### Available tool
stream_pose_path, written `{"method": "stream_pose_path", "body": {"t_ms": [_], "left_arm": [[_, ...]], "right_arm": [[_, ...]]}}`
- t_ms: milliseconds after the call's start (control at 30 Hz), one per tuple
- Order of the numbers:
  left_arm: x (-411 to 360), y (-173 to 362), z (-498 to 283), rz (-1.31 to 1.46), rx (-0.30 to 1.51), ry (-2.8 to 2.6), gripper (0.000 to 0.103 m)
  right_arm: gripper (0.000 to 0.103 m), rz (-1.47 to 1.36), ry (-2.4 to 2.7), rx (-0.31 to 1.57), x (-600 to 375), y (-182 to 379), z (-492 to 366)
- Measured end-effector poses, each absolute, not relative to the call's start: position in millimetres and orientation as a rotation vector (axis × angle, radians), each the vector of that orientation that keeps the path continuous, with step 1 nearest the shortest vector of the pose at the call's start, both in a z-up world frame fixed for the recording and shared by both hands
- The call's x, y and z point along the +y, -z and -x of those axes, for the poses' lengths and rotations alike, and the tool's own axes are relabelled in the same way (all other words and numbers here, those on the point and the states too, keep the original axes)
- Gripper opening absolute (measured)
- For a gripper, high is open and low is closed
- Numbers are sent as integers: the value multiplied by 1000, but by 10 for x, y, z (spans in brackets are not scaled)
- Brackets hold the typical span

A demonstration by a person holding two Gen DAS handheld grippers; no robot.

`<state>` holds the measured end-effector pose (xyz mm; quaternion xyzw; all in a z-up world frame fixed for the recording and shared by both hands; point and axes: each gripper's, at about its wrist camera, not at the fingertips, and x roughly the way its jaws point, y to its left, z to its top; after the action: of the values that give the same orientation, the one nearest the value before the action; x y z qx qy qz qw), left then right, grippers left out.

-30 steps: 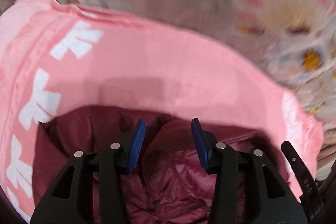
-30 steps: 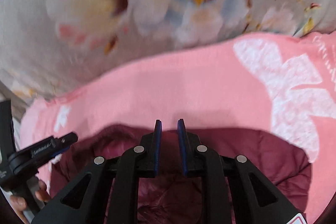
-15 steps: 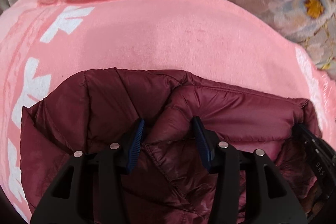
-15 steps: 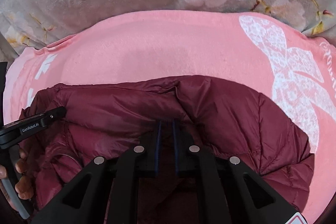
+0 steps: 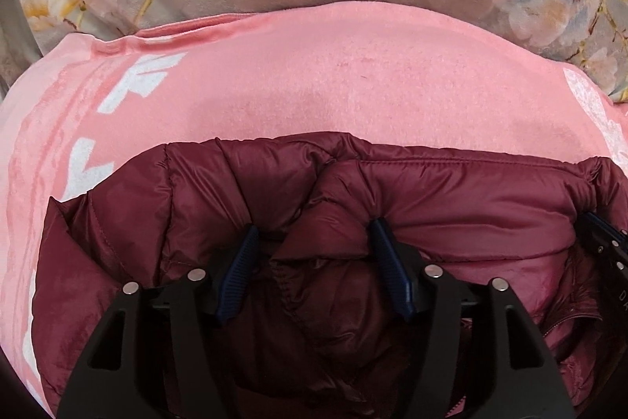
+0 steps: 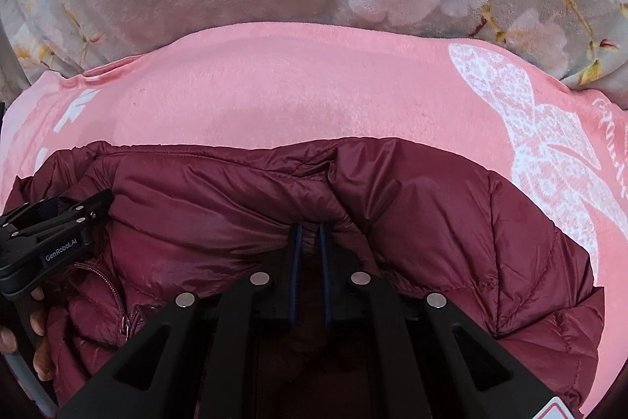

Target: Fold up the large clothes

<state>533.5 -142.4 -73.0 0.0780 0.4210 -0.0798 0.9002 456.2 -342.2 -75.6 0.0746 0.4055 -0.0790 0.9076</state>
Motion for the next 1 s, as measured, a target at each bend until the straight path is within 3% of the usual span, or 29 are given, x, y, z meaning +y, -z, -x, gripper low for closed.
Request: {"method": "stream_pose_path", "body": {"t_ms": [200, 667, 1000], "left_arm": [[-1428, 738, -5337, -189, 863, 128, 67], [-1421, 746, -5335, -195, 859, 120, 69], [-1441, 755, -5350, -218, 857, 84, 77]], "right_arm": [[5, -165, 157, 833, -3449, 764, -4570], [5, -173, 156, 824, -3443, 763, -4551], [5, -133, 179, 827, -3391, 764, -4568]]}}
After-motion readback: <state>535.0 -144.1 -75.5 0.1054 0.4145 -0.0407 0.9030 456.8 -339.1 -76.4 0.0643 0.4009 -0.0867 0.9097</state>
